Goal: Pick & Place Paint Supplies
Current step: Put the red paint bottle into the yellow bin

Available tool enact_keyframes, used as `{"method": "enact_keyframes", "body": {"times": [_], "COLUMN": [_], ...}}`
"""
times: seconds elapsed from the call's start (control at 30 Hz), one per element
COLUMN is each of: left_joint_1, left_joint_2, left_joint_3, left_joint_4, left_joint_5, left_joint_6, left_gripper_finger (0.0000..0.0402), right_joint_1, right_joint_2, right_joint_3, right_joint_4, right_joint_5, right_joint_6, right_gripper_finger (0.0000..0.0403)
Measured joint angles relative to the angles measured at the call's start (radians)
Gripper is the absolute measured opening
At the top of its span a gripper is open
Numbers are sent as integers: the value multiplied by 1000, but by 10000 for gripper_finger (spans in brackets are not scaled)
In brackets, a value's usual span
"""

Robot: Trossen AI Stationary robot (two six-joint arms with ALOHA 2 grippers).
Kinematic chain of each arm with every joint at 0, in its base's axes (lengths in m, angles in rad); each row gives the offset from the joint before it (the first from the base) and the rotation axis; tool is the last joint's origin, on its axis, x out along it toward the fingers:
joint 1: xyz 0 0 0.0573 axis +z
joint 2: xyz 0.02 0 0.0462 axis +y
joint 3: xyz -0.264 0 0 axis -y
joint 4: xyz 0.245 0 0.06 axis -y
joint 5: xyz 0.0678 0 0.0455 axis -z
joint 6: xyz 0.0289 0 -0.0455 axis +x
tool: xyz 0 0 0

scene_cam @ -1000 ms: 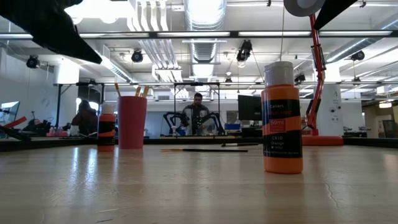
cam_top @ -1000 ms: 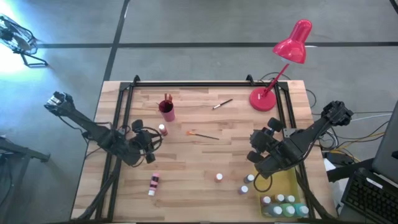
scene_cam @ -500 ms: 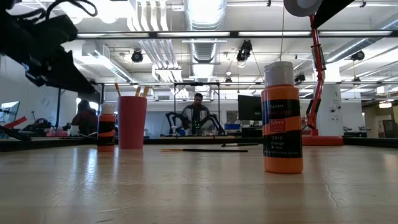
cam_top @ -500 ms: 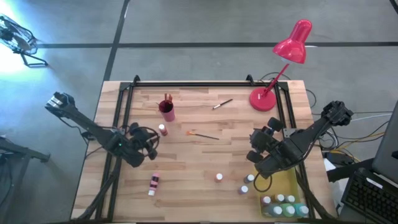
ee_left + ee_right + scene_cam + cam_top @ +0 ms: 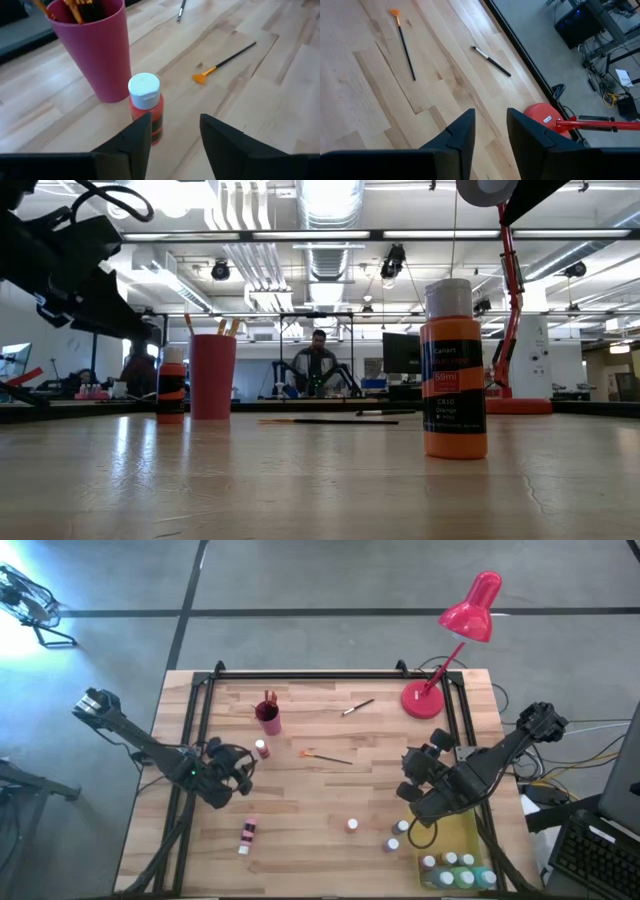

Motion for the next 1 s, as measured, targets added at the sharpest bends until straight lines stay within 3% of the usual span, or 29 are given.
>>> {"method": "enact_keyframes", "body": {"times": [0.2,0.53,0.77,1.0], "left_joint_1": [1,21,52,103], "left_joint_2": [0,0,0,14], "left_joint_3": [-1,-1,-1,-1], "left_joint_4": [-2,-2,-2,-1], "left_joint_5": [-5,-77,-77,-39], "left_joint_6": [150,165,154,153], "left_gripper_finger": [186,186,186,186], "right_joint_1": [0,1,1,0], "right_joint_2": [0,0,0,0], "right_joint_3": [0,0,0,0], "right_joint_4": [0,1,3,7], "right_joint_5": [4,22,26,25], "right_joint_6": [0,0,0,0], "right_gripper_finger": [88,64,62,84]}}
